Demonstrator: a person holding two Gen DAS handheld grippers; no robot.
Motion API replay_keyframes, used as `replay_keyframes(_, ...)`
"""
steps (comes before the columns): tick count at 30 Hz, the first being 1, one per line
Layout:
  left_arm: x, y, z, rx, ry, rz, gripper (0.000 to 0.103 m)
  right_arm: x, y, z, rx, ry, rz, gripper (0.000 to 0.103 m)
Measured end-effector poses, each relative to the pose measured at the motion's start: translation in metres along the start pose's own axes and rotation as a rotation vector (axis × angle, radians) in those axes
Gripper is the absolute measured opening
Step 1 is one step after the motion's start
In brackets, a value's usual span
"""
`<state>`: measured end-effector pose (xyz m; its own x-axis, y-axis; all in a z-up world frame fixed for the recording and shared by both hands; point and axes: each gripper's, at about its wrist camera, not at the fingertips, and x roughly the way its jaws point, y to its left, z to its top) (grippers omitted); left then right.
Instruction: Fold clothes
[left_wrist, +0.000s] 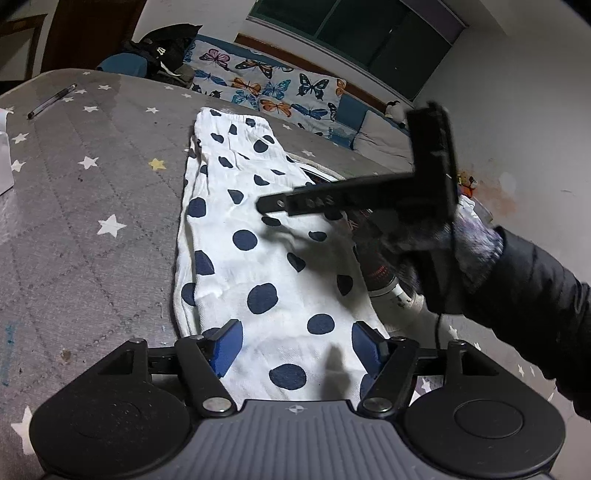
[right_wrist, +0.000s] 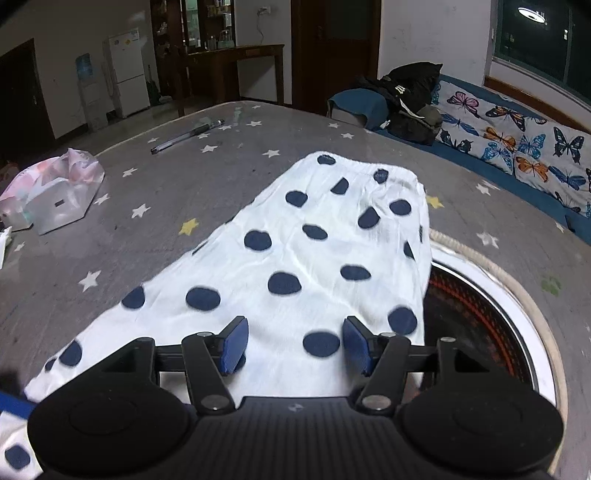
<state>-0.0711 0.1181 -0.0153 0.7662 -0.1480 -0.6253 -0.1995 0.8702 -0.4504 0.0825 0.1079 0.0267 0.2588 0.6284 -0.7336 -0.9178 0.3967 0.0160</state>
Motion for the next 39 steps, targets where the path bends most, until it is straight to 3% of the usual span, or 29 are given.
replay_keyframes(14,0.003,-0.001,-0.002,0.016,-0.005,-0.029,0.075,0.055,-0.011,0.053,0.033,-0.008,-0.001,0.071)
replay_keyframes(25,0.004,-0.001,-0.004,0.012,-0.012,-0.053,0.078,0.084,-0.025,0.086,0.071,-0.035,-0.033,0.074)
replay_keyframes(39,0.000,0.001,-0.011,-0.004,-0.026,-0.079,0.080,0.119,-0.028,0.114,0.073,-0.035,-0.085,0.094)
